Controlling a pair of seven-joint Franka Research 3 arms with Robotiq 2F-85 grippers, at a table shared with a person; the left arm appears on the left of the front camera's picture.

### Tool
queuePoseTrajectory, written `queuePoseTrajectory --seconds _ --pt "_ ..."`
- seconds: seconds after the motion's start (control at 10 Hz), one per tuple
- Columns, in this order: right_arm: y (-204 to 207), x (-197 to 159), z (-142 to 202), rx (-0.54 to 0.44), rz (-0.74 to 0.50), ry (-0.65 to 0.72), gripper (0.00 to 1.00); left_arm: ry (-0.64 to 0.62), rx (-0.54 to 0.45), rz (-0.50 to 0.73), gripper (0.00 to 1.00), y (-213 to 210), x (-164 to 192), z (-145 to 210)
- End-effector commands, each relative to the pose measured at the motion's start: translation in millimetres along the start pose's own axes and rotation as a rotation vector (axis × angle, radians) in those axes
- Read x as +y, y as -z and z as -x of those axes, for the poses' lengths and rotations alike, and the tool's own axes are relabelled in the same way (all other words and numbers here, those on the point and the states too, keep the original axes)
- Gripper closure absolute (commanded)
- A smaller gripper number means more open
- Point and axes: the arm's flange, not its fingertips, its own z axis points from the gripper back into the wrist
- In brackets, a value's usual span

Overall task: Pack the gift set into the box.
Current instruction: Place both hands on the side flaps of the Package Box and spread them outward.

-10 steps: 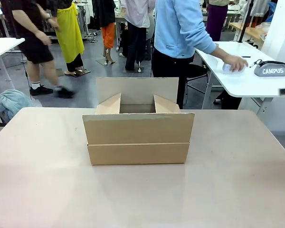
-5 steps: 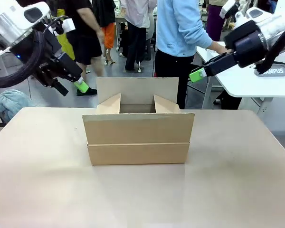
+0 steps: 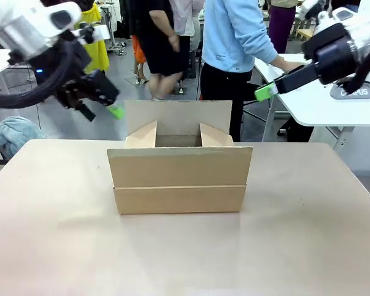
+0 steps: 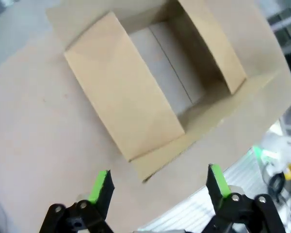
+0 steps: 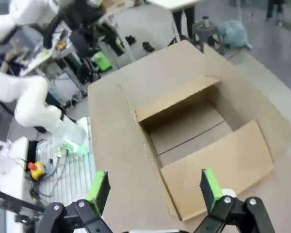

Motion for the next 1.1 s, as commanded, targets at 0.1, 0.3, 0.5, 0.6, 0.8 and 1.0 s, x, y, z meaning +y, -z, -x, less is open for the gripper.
queuePoseTrajectory --seconds 0.1,0.3,0.5,0.6,0.8,1.0 --pt "47.2 -38.2 15.4 -0.019 -0.007 -0.191 0.0 -0.209 0.029 -0.407 0.0 22.3 -76.2 -68.3" --pt "62.3 -48.7 22.6 -0.052 0.025 -0.219 0.0 -0.171 0.036 -0.464 0.0 58.2 -105.8 -84.7" --pt "57.8 -41.7 27.2 0.012 0.003 -0.192 0.0 -0.113 0.194 -0.265 0.0 106.2 -90.7 -82.1" --pt "57.8 -41.7 27.2 0.012 0.003 -0.192 0.0 -0.15 0.007 -0.448 0.0 66.9 -102.8 -68.5" --pt "57.8 -41.7 27.2 0.012 0.003 -0.192 0.0 -0.15 0.007 -0.448 0.0 66.9 -102.8 -68.5" --pt "57.8 -41.7 27.2 0.012 0.003 -0.192 0.0 -0.15 0.007 -0.448 0.0 66.9 -102.8 -68.5"
